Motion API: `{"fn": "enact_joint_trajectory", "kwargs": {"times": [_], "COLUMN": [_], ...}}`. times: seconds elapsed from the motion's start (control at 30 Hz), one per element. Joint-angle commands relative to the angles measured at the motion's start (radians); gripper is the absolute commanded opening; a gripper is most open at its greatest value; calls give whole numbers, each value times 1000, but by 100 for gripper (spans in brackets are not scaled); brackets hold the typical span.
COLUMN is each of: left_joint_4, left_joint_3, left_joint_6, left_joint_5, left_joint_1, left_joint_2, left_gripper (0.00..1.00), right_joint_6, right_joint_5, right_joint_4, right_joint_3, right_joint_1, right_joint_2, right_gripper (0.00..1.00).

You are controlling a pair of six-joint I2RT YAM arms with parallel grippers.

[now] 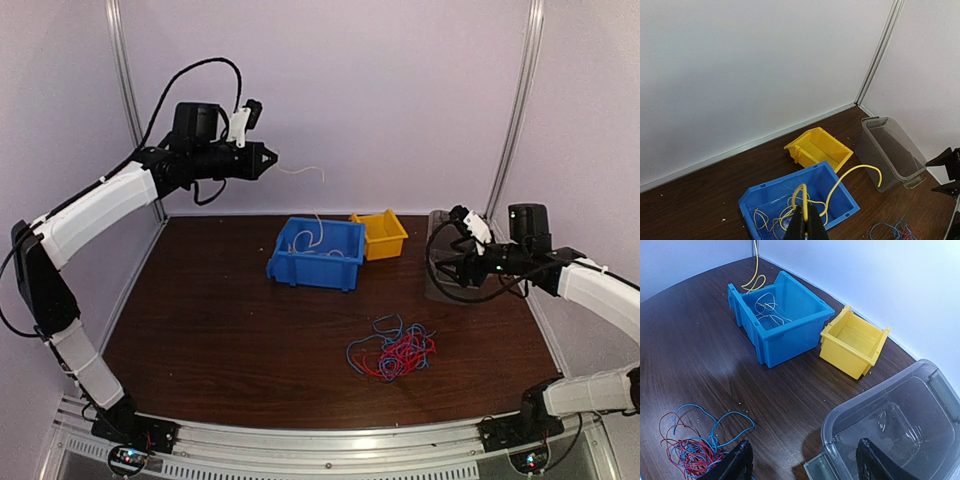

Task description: Untangle the cables

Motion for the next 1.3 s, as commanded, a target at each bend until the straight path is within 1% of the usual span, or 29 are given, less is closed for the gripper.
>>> {"fn": "enact_joint_trajectory", "kwargs": {"times": [0.0, 0.43, 0.5, 0.53, 0.6, 0.63, 0.73, 0.83, 1.07, 1.17, 1.27], "left_joint_4": [73, 58, 51, 43, 15, 0, -21, -28, -25, -15, 6], "left_joint_3": [29, 68, 73, 80, 101, 112, 124, 120, 57, 8, -57], "left_joint_6": [-25, -70, -74, -75, -75, -75, -72, -65, -22, 39, 146], "left_joint_5": [51, 47, 53, 55, 59, 56, 48, 48, 41, 27, 14], "left_joint_1": [-13, -45, -45, -45, -46, -46, -47, -47, -74, -121, -197], "left_joint_2": [46, 219, 238, 247, 268, 277, 279, 261, 182, 142, 102], "left_gripper": [0, 0, 5, 10, 27, 34, 45, 49, 50, 51, 51], "right_joint_6": [-19, -36, -37, -39, -39, -40, -43, -46, -50, -54, -55], "right_joint_5": [-19, -27, -28, -27, -27, -27, -30, -32, -37, -38, -39], "right_joint_4": [22, 15, 16, 15, 15, 15, 13, 13, 11, 11, 10], "right_joint_3": [-7, -13, -14, -14, -16, -16, -16, -16, -16, -16, -16], "right_joint_1": [-3, -3, -3, -3, -4, -3, -3, -3, -3, -3, -3], "right_joint_2": [-15, -12, -13, -13, -12, -12, -9, -6, 4, 9, 13], "right_gripper": [72, 72, 72, 72, 72, 72, 72, 72, 72, 72, 72]}}
